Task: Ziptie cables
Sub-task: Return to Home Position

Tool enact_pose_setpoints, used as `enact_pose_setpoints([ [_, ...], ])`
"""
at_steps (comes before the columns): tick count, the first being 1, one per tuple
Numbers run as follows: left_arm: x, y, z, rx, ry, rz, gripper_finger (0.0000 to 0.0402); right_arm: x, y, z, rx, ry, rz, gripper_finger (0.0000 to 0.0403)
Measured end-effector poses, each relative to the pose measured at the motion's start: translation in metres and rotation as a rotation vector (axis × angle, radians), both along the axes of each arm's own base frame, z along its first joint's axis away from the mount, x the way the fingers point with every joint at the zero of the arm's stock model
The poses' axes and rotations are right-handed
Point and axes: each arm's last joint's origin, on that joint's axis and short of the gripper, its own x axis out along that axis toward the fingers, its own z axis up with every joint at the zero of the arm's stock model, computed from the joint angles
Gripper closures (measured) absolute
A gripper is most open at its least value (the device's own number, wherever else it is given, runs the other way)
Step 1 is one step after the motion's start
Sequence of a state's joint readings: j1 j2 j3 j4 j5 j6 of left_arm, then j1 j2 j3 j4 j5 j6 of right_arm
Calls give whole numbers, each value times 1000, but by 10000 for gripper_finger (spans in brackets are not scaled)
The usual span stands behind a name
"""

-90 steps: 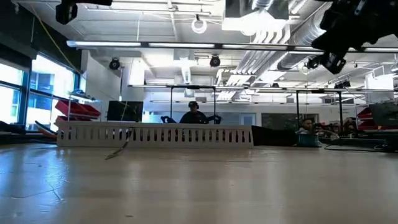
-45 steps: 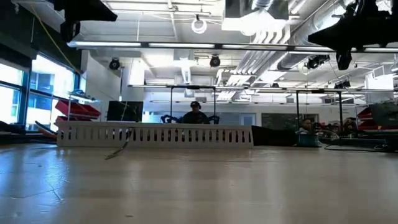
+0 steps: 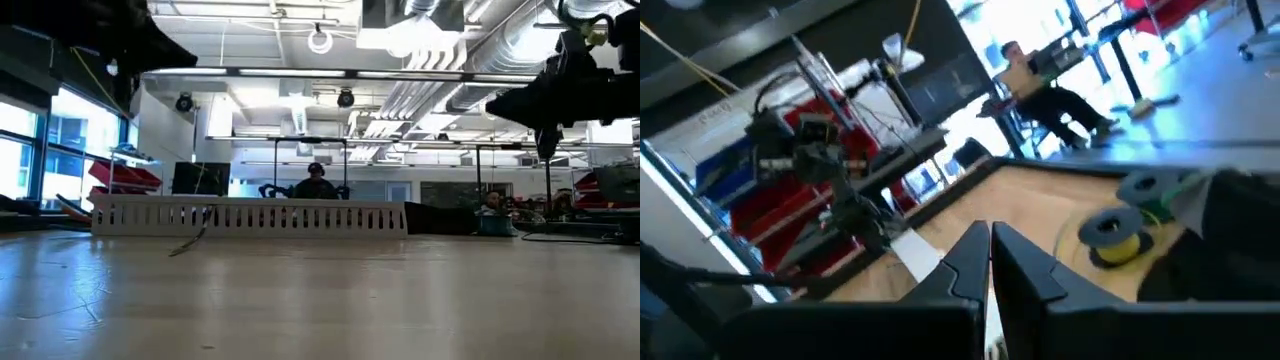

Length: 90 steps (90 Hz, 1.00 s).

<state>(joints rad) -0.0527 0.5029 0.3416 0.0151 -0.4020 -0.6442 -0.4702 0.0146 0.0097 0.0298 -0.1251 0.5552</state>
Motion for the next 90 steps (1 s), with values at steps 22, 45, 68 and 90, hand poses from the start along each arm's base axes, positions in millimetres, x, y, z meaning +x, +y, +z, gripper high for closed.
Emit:
enact_pose_setpoints([
  [22,-9,11,-33,40,-58,-45,401,1,1,0,6,1,37,403],
  [45,-18,8,-31,194,-77,-97,401,1,1,0,6,2,38,403],
  [68,-26,4,-32,387,-7,-119,401,1,1,0,6,2,41,403],
  [90,-25,1,-54,426,-39,-205,401,1,1,0,5,3,40,403],
])
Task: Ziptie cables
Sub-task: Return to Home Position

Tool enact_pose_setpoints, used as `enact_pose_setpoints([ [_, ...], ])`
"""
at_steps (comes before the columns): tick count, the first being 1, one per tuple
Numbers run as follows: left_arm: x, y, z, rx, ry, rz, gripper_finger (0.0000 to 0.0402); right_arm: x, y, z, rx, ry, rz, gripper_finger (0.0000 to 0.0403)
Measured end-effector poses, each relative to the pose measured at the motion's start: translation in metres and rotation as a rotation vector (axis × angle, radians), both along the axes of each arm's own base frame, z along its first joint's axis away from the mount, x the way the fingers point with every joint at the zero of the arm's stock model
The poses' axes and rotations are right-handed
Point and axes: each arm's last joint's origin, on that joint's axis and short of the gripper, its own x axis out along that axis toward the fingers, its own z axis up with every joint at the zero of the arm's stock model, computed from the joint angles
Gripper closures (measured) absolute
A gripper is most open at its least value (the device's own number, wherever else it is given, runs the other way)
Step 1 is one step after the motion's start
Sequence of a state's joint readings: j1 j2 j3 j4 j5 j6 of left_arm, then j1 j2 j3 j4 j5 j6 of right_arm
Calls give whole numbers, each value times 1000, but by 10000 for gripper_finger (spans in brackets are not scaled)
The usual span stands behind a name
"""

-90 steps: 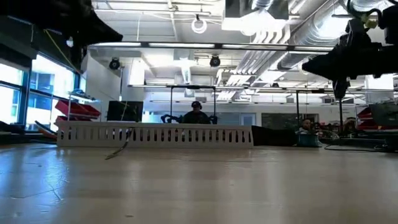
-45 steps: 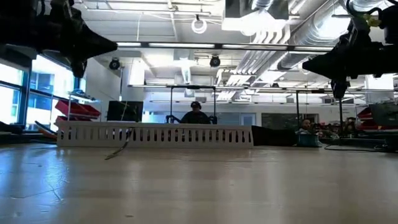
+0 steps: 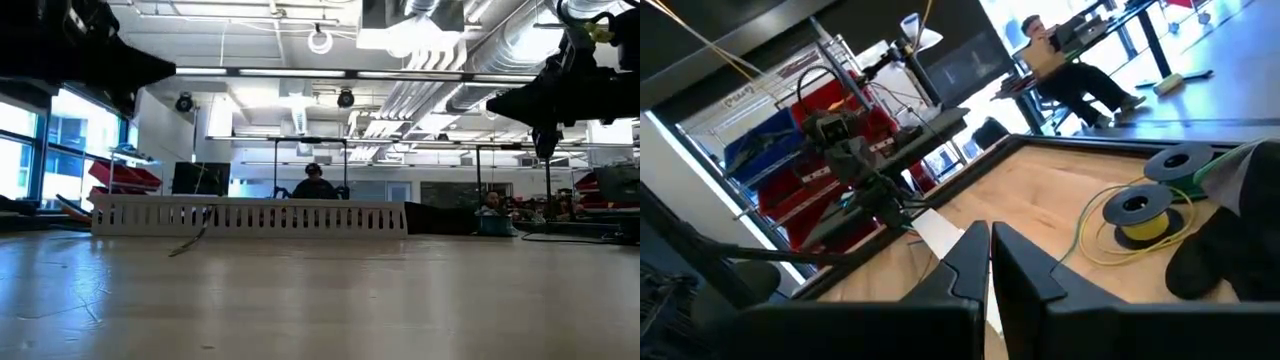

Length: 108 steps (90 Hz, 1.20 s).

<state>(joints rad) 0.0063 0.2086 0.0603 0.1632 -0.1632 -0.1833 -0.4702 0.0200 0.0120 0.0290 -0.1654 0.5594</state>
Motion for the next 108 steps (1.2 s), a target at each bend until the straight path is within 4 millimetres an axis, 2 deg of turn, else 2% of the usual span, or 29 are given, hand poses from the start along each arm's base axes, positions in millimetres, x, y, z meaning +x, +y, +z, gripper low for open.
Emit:
enact_pose_setpoints([
  [5,1,-1,-12,-24,-11,-18,401,0,0,0,1,0,0,403],
  [16,1,-1,-14,1,22,-37,401,0,0,0,0,1,1,403],
  [27,1,-2,-9,62,-22,-51,401,0,0,0,2,1,1,403],
  [39,1,-1,-8,42,-29,-48,401,0,0,0,1,1,1,403],
  [60,-1,1,-29,-22,171,33,401,0,0,0,1,0,2,403],
  [85,0,1,-30,-23,190,24,401,0,0,0,1,0,3,403],
  [101,0,1,-30,-22,189,27,401,4,14,2,-10,-30,69,403],
  [108,0,1,-30,-22,190,28,401,6,22,1,-5,-18,149,403],
])
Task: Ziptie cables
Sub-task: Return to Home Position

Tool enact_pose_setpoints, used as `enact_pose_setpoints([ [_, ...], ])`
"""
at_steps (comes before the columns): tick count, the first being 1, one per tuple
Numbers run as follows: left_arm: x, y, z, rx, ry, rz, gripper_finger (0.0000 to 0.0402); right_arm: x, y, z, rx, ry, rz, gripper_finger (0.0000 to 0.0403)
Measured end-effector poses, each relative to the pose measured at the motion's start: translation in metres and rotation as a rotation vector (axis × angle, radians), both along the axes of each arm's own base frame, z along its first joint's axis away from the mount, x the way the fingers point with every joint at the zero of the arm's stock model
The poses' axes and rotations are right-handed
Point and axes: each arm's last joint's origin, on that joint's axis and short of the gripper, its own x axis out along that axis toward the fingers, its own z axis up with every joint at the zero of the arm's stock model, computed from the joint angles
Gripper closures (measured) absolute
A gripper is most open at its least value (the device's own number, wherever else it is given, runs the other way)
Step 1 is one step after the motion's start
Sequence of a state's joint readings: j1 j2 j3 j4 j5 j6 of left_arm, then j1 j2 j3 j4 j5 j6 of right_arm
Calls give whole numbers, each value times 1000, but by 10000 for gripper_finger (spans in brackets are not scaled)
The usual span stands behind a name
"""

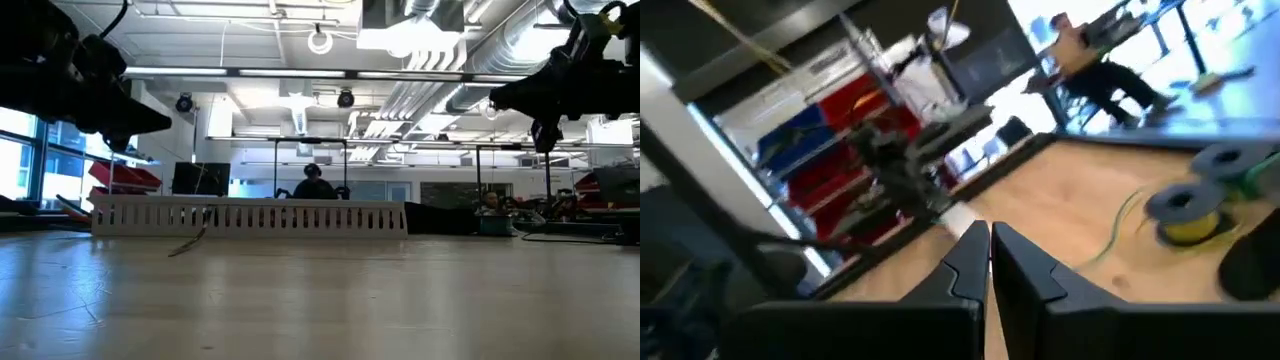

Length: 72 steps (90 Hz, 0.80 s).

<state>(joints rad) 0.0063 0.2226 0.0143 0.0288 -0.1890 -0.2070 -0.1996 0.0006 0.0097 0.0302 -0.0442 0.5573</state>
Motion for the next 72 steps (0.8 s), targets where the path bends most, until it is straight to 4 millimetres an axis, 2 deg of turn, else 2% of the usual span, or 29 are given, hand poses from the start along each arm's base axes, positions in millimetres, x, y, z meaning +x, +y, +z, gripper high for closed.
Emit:
enact_pose_setpoints([
  [15,0,0,0,0,0,0,401,2,14,-1,-8,9,141,403],
  [24,0,0,0,0,0,0,401,2,16,-1,-297,23,185,403],
  [31,0,0,0,0,0,0,402,2,15,-1,-430,36,153,403],
  [49,0,0,0,0,0,-2,402,1,8,-1,-580,88,27,403],
  [72,0,0,0,0,1,-3,402,1,6,-1,-634,98,10,403],
])
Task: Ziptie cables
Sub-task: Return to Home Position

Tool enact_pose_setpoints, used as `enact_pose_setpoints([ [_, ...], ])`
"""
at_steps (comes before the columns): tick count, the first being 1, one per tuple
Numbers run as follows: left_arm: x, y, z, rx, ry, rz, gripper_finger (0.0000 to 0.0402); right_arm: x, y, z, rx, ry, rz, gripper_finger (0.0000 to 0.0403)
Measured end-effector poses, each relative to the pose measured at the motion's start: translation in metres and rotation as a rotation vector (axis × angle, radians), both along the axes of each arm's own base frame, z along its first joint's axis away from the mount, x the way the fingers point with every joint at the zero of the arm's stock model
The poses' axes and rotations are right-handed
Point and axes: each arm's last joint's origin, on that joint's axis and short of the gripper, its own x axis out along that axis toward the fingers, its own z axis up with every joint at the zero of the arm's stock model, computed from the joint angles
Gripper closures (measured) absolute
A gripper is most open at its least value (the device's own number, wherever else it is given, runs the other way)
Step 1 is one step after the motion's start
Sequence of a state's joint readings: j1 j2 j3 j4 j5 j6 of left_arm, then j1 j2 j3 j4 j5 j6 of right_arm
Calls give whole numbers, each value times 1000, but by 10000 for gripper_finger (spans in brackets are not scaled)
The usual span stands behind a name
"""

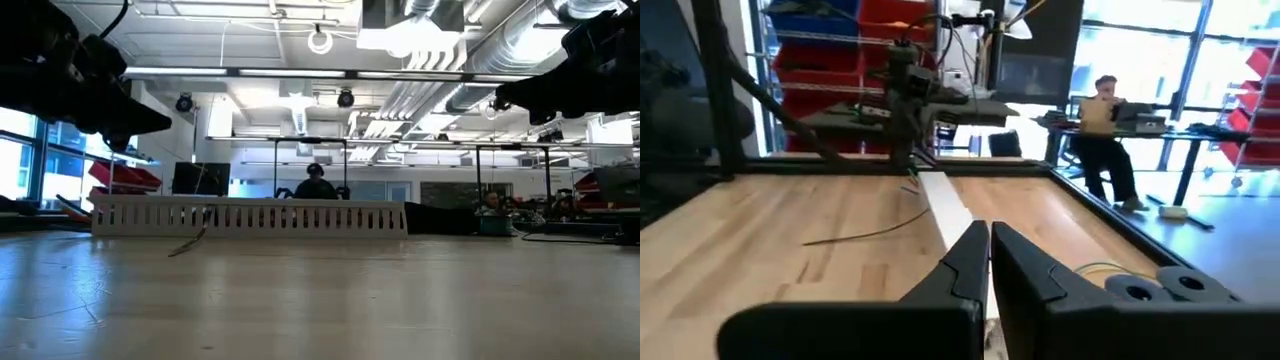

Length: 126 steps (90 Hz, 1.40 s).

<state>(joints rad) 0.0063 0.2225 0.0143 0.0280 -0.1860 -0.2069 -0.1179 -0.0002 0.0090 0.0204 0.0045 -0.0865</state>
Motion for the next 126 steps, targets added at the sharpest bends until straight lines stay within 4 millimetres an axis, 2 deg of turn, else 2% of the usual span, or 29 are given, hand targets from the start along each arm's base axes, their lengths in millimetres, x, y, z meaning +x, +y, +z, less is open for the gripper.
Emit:
enact_pose_setpoints([
  [68,0,0,0,0,0,0,402,1,0,-1,1,13,6,403],
  [82,-3,0,5,4,-52,-3,402,1,0,-1,1,12,7,403],
  [107,-5,-4,6,236,-40,-167,402,1,0,-1,1,13,7,403],
  [126,-7,-4,9,326,-64,-189,402,1,0,-1,1,14,7,403],
])
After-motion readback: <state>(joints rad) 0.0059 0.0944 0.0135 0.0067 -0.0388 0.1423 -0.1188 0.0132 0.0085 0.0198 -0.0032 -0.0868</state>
